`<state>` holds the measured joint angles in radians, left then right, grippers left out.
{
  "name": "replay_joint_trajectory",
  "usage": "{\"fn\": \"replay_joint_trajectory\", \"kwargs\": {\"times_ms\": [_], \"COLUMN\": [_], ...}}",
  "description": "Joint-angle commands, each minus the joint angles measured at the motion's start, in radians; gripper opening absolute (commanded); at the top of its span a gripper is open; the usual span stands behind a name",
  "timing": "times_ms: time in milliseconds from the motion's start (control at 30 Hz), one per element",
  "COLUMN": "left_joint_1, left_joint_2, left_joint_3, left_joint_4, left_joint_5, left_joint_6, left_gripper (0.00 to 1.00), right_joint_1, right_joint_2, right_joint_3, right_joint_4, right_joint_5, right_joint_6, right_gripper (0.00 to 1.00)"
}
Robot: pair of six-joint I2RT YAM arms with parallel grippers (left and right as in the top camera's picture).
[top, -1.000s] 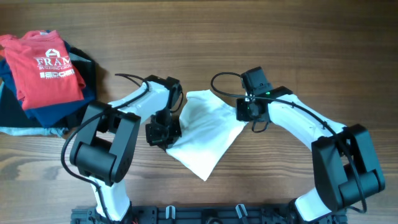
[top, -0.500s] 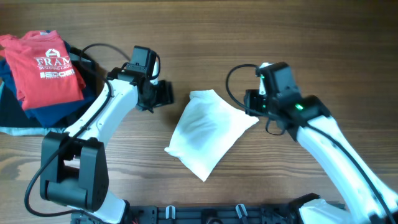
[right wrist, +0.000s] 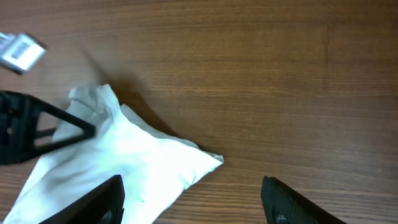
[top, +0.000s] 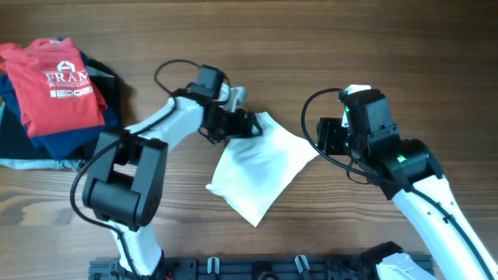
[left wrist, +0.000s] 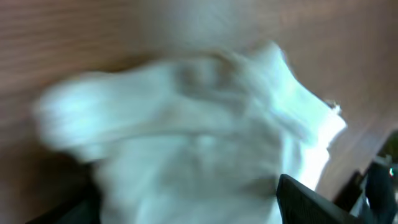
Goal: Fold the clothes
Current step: 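Grasp the folded white shirt with the left gripper and lift it, then carry the shirt left and place it on the clothes stack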
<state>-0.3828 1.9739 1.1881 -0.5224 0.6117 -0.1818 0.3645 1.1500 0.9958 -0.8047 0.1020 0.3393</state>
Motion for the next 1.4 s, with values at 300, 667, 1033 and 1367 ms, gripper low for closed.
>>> {"fn": "replay_joint_trajectory", "kwargs": {"times_ms": [300, 667, 1033, 1367], "left_joint_1": [-0.087, 0.285, 0.696, 0.855], "left_joint_2": [0.028, -0.426, -0.595, -0.445], "left_joint_3": [0.011, 0.058, 0.077, 0.076], "left_joint_4": [-0.085, -0.105, 0.243, 0.386], "left_joint_5": [-0.044, -0.337, -0.498, -0.499], "left_joint_6": [0.047, 0.014, 0.014, 0.014], "left_gripper": [0.04, 0.04, 0.04, 0.04], "right_joint_1": [-0.005, -0.005, -0.005, -0.005], "right_joint_2": [-0.008, -0.008, -0.008, -0.008], "right_joint_3": [0.014, 0.014, 0.014, 0.014], "right_joint_4": [-0.022, -0.023, -0.046, -0.048], "right_joint_5": [0.023, 0.048, 0.048, 0.049], "right_joint_6": [0.01, 0.004, 0.002, 0.002], "right_gripper": [0.71, 0.71, 0.71, 0.71]}}
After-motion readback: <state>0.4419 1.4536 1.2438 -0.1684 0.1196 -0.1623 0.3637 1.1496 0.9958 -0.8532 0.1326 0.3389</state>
